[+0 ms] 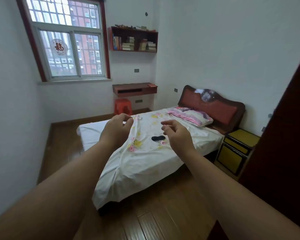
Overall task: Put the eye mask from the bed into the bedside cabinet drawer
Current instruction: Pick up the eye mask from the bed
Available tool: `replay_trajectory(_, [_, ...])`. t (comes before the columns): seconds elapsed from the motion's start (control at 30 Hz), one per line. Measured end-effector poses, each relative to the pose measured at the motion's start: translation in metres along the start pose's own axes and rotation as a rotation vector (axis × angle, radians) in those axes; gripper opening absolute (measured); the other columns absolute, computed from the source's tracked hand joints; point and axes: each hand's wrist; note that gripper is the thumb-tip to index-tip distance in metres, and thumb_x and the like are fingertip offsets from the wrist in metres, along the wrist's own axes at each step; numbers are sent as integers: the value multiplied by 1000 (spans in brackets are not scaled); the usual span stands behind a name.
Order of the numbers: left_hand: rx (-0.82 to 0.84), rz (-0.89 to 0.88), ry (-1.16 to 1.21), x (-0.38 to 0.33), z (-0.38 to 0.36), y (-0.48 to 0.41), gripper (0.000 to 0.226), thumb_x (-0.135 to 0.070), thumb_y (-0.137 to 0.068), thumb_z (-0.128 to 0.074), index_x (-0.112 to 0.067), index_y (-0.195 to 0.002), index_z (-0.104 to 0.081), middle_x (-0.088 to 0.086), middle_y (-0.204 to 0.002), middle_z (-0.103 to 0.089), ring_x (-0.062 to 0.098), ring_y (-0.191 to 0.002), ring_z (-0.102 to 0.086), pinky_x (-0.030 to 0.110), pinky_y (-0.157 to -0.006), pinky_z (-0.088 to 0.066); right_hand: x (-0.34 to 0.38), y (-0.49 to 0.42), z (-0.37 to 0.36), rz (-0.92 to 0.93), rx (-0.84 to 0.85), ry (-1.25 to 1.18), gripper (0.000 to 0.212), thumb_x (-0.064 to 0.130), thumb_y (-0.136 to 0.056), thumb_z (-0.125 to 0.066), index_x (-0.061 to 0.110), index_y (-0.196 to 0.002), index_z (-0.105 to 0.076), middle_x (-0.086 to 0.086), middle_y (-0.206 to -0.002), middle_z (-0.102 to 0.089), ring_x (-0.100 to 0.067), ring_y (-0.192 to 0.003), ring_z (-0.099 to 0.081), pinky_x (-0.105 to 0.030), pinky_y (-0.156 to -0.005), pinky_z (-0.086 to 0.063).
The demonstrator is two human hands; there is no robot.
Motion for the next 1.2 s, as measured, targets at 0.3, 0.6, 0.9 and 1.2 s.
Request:
replay_trajectory(0.3, [57, -65, -24, 62, 5, -125, 29, -39, -98, -46, -23, -108, -68, -3, -108, -66, 11, -89, -57, 34, -79, -43, 4, -98, -68, -67, -100, -45, 21, 22, -98, -56, 20, -114, -69, -4, -104, -70, -13, -87, -67, -5, -50, -47])
replay_trajectory(0.6, [52, -104, 10, 101, -50, -219, 27, -36, -99, -45, -24, -106, -68, -4, -103, -66, 8, -85, -58, 34, -78, -46, -38, -195, -96, -94, -138, 12, 22, 27, -97, -55, 23, -113, -69, 2, -104, -72, -15, -93, -68, -37, -82, -59])
replay_trajectory(0.9, [28, -100, -37, 118, -114, -341, 28, -36, -100, -44, -22, -110, -66, -4, -103, -66, 18, -96, -63, 44, -85, -57, -88, -343, -94, -23, -130, -11, 21, 26, -98, -55, 21, -112, -69, 3, -95, -73, -19, -89, -70, -37, -79, -59])
replay_trajectory(1.2, [46, -77, -50, 144, -205, -452, 29, -38, -99, -43, -25, -111, -66, -7, -103, -66, 15, -94, -61, 33, -77, -50, -154, -472, -90, -27, -92, -6, 19, 28, -98, -55, 25, -111, -67, 4, -99, -72, -16, -94, -69, -40, -85, -58])
Point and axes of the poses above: each hand's wrist, its own y-axis away from the middle knuckle, its own z-axis out of the back of the hand, x = y × z
